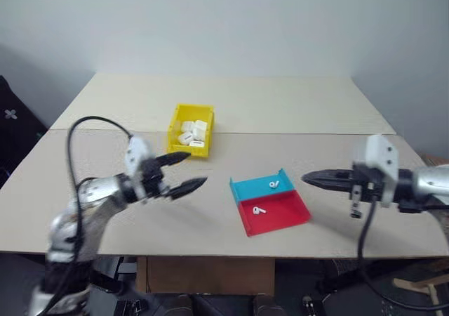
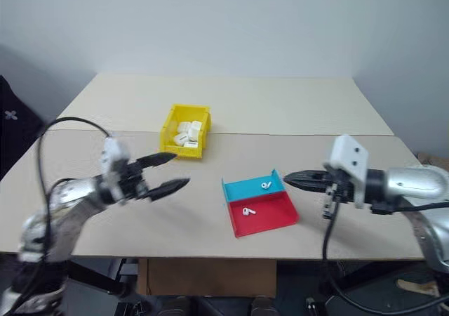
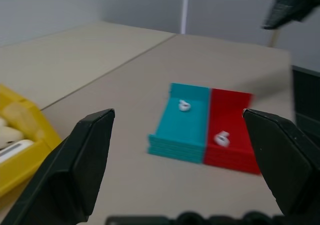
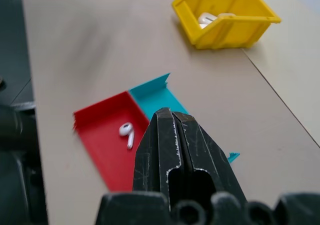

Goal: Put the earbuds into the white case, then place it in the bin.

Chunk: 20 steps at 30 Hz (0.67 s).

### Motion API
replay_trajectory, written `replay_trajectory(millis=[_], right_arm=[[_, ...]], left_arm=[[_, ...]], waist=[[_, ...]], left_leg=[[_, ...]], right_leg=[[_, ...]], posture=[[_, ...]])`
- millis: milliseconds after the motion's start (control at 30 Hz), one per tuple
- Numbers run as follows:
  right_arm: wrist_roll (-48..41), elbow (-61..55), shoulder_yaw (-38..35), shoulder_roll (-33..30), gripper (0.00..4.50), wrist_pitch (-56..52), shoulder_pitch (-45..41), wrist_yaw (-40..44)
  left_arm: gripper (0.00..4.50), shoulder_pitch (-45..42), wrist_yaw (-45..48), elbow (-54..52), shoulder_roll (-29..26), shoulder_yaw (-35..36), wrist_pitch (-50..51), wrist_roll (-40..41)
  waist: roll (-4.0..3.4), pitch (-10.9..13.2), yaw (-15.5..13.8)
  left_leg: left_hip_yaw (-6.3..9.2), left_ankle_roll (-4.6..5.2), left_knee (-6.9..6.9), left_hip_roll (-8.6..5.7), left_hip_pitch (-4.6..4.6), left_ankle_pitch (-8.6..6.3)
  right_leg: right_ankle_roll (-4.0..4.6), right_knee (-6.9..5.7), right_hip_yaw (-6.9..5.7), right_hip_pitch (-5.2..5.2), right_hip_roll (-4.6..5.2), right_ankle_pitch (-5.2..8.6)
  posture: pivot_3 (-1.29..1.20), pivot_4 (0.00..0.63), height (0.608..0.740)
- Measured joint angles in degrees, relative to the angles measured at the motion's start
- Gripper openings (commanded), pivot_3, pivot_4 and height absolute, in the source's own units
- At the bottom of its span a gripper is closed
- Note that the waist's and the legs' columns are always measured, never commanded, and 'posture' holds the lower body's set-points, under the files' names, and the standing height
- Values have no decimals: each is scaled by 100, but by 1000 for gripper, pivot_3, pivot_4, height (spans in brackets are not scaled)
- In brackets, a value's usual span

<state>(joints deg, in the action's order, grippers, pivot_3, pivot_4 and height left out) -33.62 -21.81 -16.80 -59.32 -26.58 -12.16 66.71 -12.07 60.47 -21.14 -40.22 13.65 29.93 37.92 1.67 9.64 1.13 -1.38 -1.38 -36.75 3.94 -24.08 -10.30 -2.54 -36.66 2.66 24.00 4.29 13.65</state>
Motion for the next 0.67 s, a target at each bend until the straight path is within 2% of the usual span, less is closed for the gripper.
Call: replay_trajectory(millis=[67,200,433,667], right_arm=[[98,274,-122,-167,0,136,138,202],[370,664,-403,-293,0,369,498,317],[830,911,-478,-183,0,633,1248,162],[1025,1485,-419,-315,0,904,830,281]], left_arm=[[4449,537,474,-119,-510,429,7,219],[4449,1355,1051,140,-1080,1112,103,373],[4449,2023,1240,444,-1303,1582,-227,46],[4449,2197,1212,185,-1238,2002,-254,167]], waist=[[0,0,-7],[0,0,-31],[1,-1,-42],[1,-1,-7]], left_leg=[[-9,0,-3,0,7,0],[-12,0,-4,0,10,0],[-14,-5,-2,0,-17,-4],[-17,-5,-2,3,-3,-5]], right_leg=[[12,-1,1,2,5,-4],[17,-1,1,7,8,-3],[10,2,2,21,8,15],[11,-4,3,17,7,15]], posture=[[0,150,740],[0,150,740],[0,150,740],[0,150,740]])
